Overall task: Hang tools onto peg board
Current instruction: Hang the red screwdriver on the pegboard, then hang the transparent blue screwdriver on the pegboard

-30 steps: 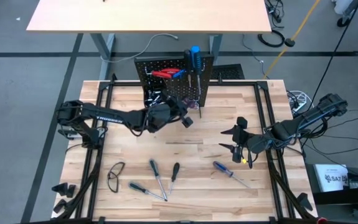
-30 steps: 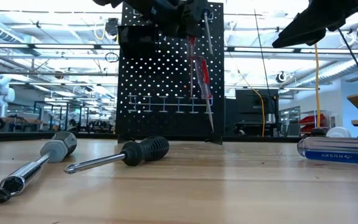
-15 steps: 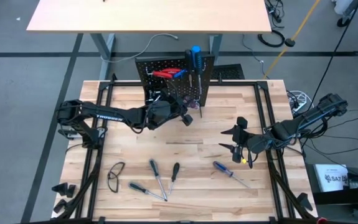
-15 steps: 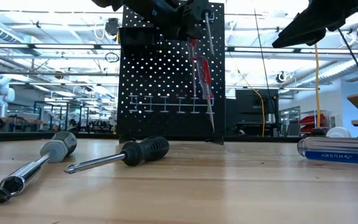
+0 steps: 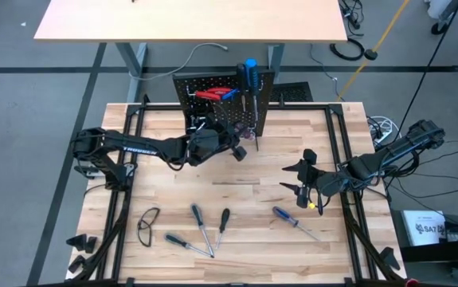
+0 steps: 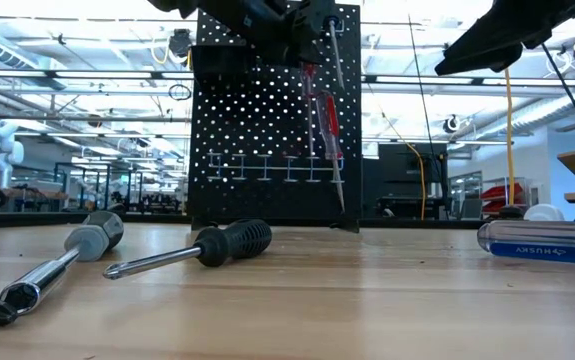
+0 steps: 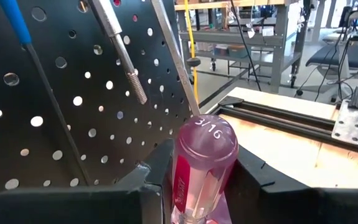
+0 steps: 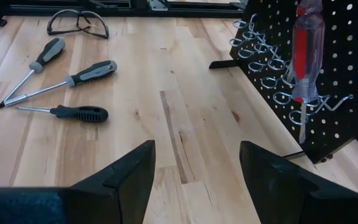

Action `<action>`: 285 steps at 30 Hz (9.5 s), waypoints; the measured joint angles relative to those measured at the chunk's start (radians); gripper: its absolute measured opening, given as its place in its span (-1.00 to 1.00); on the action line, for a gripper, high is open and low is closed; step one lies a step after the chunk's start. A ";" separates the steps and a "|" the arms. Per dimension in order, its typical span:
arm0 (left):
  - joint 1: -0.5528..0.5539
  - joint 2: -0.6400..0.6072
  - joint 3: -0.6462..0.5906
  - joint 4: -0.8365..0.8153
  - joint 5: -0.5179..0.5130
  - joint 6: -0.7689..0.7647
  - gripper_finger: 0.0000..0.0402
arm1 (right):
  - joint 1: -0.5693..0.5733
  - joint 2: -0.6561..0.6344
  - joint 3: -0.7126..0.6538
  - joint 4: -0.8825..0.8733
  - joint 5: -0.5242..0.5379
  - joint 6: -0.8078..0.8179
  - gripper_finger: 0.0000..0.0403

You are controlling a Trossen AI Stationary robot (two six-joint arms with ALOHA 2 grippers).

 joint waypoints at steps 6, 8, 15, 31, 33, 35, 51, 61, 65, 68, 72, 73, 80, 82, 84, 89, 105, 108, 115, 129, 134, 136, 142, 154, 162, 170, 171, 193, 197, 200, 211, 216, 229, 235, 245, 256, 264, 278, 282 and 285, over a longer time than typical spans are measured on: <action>0.017 0.001 0.000 -0.025 0.003 -0.029 -0.51 | 0.000 0.000 0.000 0.019 0.000 0.000 0.11; 0.018 0.001 0.000 -0.027 0.002 -0.032 -0.51 | 0.000 0.000 0.000 0.020 0.000 0.000 0.11; 0.018 0.002 -0.001 -0.038 0.004 -0.052 -0.51 | 0.000 0.000 0.000 0.020 0.001 0.000 0.11; 0.013 0.005 -0.004 -0.025 -0.018 0.007 -0.51 | 0.000 0.000 0.000 0.020 0.002 0.000 0.11; 0.003 0.000 -0.006 0.005 -0.023 0.033 -0.51 | 0.000 0.000 0.000 0.020 0.002 0.000 0.11; -0.006 -0.005 -0.006 0.021 -0.029 0.054 -0.51 | 0.000 0.000 0.000 0.020 0.002 0.000 0.11; -0.033 -0.010 0.042 -0.024 -0.074 0.098 -0.51 | 0.000 0.001 0.000 0.019 0.002 0.007 0.11; -0.069 -0.013 0.109 -0.023 -0.107 0.154 -0.51 | 0.000 0.001 0.000 0.019 0.001 0.007 0.11; -0.098 -0.014 0.136 -0.027 -0.161 0.151 -0.51 | 0.000 0.001 0.000 0.019 0.001 0.007 0.11; -0.131 -0.014 0.137 -0.027 -0.306 0.149 -0.51 | 0.000 0.001 0.000 0.019 0.001 0.007 0.11; -0.175 -0.014 0.137 -0.029 -0.448 0.067 -0.51 | -0.001 0.001 0.000 0.019 0.003 -0.006 0.11; -0.183 -0.014 0.137 -0.029 -0.452 0.037 -0.51 | -0.004 0.001 0.000 0.019 0.003 -0.017 0.11; -0.217 0.046 0.137 -0.008 -0.510 -0.142 -0.51 | -0.029 0.001 0.000 -0.048 0.032 -0.073 0.11; -0.235 0.074 0.136 -0.013 -0.564 -0.193 -0.51 | -0.033 0.001 0.000 -0.097 0.032 -0.043 0.11; -0.261 0.097 0.136 -0.010 -0.615 -0.252 -0.51 | -0.037 0.001 0.000 -0.122 0.032 -0.011 0.11; -0.310 0.155 0.136 0.031 -0.758 -0.305 -0.51 | -0.037 0.000 0.000 -0.114 0.032 -0.077 0.11; -0.218 0.203 0.136 0.230 -0.779 -0.203 -0.51 | -0.037 -0.008 0.000 -0.146 -0.007 -0.185 0.11; -0.203 0.203 0.136 0.273 -0.779 -0.173 -0.51 | -0.037 -0.019 0.000 -0.192 -0.003 -0.186 0.11; -0.178 0.242 0.136 0.280 -0.776 -0.243 -0.51 | -0.037 -0.053 0.000 -0.256 -0.002 -0.215 0.11; -0.135 0.285 0.136 0.327 -0.749 -0.235 -0.51 | -0.037 -0.109 0.000 -0.302 -0.003 -0.222 0.11; -0.119 0.285 0.136 0.320 -0.695 -0.218 -0.51 | -0.037 -0.109 0.000 -0.302 -0.003 -0.222 0.11; -0.120 0.285 0.148 0.315 -0.703 -0.176 -0.51 | -0.037 -0.109 0.000 -0.302 -0.003 -0.217 0.11; -0.120 0.284 0.234 0.234 -0.711 -0.083 -0.51 | -0.037 -0.111 0.000 -0.301 -0.003 -0.216 0.11; -0.112 0.285 0.307 -0.068 -0.689 -0.302 -0.51 | -0.037 -0.113 0.000 -0.302 -0.003 -0.214 0.11; -0.105 0.285 0.307 -0.104 -0.693 -0.324 -0.51 | -0.037 -0.113 0.000 -0.311 -0.003 -0.214 0.11; -0.102 0.285 0.307 -0.105 -0.692 -0.326 -0.51 | -0.037 -0.113 0.000 -0.310 -0.003 -0.211 0.11; -0.102 0.285 0.307 -0.106 -0.687 -0.330 -0.51 | -0.037 -0.113 0.000 -0.310 -0.003 -0.211 0.11; -0.063 0.285 0.307 -0.270 -0.538 -0.453 -0.51 | -0.037 -0.113 0.000 -0.327 -0.004 -0.211 0.11; -0.050 0.285 0.306 -0.273 -0.493 -0.449 -0.51 | -0.037 -0.113 0.000 -0.327 -0.004 -0.211 0.11; -0.048 0.285 0.306 -0.273 -0.486 -0.447 -0.51 | -0.037 -0.113 0.000 -0.327 -0.004 -0.211 0.11; -0.051 0.284 0.306 -0.265 -0.449 -0.430 0.05 | -0.037 -0.113 0.000 -0.327 -0.006 -0.211 0.11; -0.052 0.284 0.306 -0.265 -0.450 -0.427 0.07 | -0.037 -0.113 0.000 -0.327 -0.008 -0.210 0.11; -0.124 0.275 0.306 -0.266 -0.491 -0.263 0.08 | -0.037 -0.112 0.000 -0.313 -0.110 -0.080 0.11; -0.188 0.233 0.306 -0.287 -0.473 -0.219 0.08 | -0.037 -0.110 0.000 -0.219 -0.291 -0.011 0.11; -0.328 0.195 0.306 -0.362 -0.048 -0.102 0.08 | -0.001 0.008 -0.029 -0.127 -0.428 0.276 0.11; -0.458 0.195 0.306 -0.589 -0.003 -0.141 0.08 | 0.163 0.332 0.041 -0.061 -0.442 0.607 0.04; -0.552 0.195 0.306 -0.788 0.002 -0.158 0.08 | 0.182 0.579 0.273 -0.344 -0.455 0.761 -0.10; -0.728 -0.082 -0.066 -0.758 -0.112 -0.522 0.08 | 0.189 0.703 0.350 -0.404 -0.522 0.792 -0.10; -0.785 -0.199 -0.252 -0.429 -0.185 -0.520 0.08 | 0.188 0.696 0.351 -0.421 -0.496 0.798 -0.10; -0.801 -0.216 -0.375 -0.132 -0.189 -0.456 0.08 | 0.190 0.698 0.351 -0.424 -0.497 0.795 -0.10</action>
